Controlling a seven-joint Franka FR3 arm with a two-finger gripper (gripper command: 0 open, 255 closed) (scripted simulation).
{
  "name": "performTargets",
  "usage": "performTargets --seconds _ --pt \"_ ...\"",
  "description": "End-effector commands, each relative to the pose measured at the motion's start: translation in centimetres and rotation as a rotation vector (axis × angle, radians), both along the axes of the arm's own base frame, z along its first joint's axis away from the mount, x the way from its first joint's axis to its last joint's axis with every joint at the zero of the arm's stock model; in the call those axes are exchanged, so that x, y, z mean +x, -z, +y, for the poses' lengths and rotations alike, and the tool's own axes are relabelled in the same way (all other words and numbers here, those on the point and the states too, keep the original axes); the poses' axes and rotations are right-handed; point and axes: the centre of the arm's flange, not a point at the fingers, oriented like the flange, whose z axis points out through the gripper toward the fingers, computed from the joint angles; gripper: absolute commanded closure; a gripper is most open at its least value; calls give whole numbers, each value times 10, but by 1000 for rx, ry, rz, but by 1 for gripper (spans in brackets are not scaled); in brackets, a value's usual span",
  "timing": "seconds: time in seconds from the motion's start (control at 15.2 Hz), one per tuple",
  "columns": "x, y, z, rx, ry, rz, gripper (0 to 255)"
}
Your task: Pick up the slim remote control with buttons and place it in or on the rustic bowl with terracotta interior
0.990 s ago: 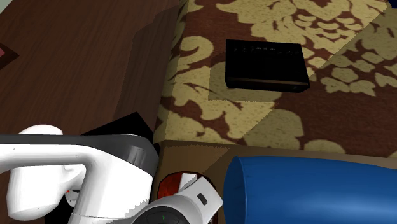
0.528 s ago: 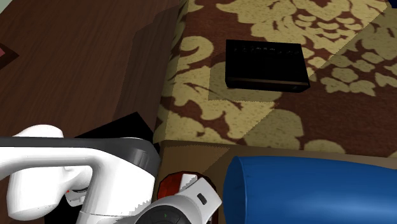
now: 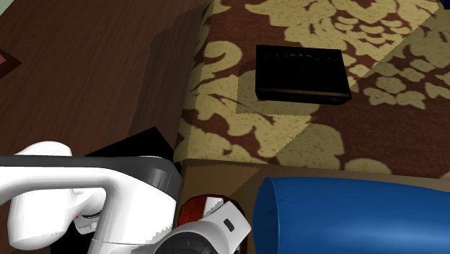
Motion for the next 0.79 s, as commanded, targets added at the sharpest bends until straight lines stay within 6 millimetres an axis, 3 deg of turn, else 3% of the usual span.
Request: performTargets --seconds 0.0,0.26,0.73 --pt "0 0 0 0 0 0 0" --pt "0 -50 0 0 0 0 0" --pt "0 -50 0 0 0 0 0"
